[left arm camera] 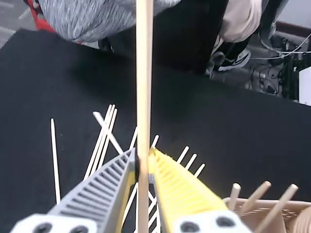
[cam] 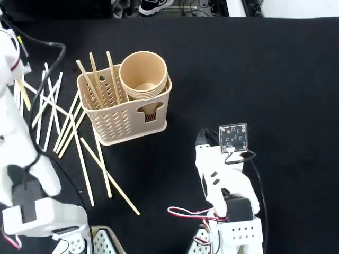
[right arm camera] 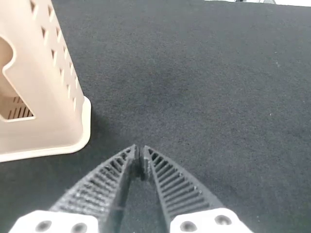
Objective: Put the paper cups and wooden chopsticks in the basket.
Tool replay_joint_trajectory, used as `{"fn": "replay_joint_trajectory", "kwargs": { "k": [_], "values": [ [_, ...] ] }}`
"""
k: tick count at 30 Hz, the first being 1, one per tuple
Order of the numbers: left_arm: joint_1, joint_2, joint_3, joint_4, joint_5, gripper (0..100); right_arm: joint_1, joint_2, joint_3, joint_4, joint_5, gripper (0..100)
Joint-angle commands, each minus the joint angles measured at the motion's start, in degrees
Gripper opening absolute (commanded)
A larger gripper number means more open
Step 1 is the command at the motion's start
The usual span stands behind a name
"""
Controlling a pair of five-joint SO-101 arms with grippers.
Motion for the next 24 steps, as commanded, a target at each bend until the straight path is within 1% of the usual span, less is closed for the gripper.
{"fn": "replay_joint_trajectory", "kwargs": {
  "k": [1, 4, 7, 10, 12, 17, 24],
  "values": [
    [0.6, -6.1, -0.2, 1.1, 0.6, 3, -0.5, -4.0, -0.2, 0.3, 0.6, 1.9],
    [0.7, -10.0, 0.0, 3.4, 0.6, 3, -0.5, -4.0, -0.2, 0.3, 0.6, 1.9],
    [1.9, -14.5, 3.2, 3.3, 2.0, 3, -0.5, -4.0, -0.2, 0.3, 0.6, 1.9],
    [1.9, -20.1, 9.2, 2.9, 2.6, 3, -0.5, -4.0, -0.2, 0.3, 0.6, 1.9],
    [3.0, -23.6, 14.7, 0.4, 2.6, 3, -0.5, -4.0, -0.2, 0.3, 0.6, 1.9],
    [4.3, -34.1, 34.2, -11.7, 2.6, 3, -0.5, -4.0, -0.2, 0.3, 0.6, 1.9],
    [4.4, -53.7, 65.4, -38.2, 2.6, 3, -0.5, -4.0, -0.2, 0.3, 0.6, 1.9]
  ]
}}
